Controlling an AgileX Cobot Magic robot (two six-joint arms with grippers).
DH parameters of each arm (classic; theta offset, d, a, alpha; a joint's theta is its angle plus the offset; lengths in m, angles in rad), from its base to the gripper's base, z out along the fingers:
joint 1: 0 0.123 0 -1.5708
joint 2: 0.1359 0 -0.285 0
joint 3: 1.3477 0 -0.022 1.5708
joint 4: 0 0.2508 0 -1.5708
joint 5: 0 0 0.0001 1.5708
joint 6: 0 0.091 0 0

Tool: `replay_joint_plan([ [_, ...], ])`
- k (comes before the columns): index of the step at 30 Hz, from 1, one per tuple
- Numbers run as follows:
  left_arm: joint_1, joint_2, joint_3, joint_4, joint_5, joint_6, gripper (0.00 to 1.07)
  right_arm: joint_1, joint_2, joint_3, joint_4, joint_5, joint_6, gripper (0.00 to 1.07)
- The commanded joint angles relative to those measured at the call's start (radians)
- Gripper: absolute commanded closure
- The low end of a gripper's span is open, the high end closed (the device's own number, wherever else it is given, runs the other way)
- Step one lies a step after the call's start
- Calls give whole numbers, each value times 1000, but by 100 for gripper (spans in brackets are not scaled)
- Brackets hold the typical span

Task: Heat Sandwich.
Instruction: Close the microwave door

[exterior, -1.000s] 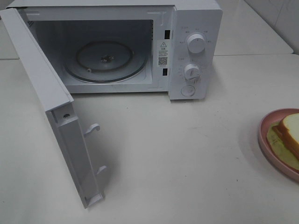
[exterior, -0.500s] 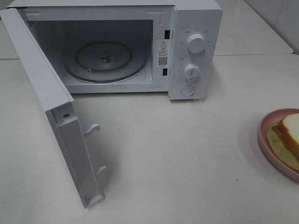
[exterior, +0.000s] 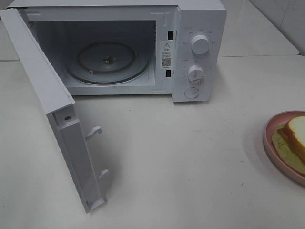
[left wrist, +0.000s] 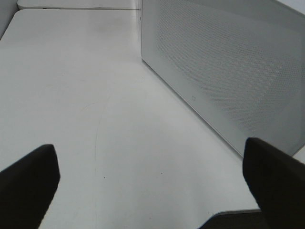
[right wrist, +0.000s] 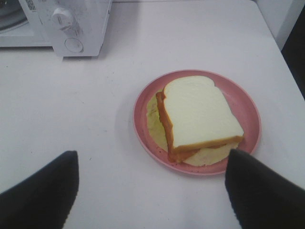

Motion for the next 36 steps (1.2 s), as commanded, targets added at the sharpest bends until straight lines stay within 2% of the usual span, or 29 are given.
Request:
replay_joint_plan([
  [1,2,-6,0,-1,-5,-6,9,-26,-63,2,1,-14,-9,31],
  [36,2,-7,0,-4,-5,-6,9,-23,-61,2,2,-14,-9,31],
])
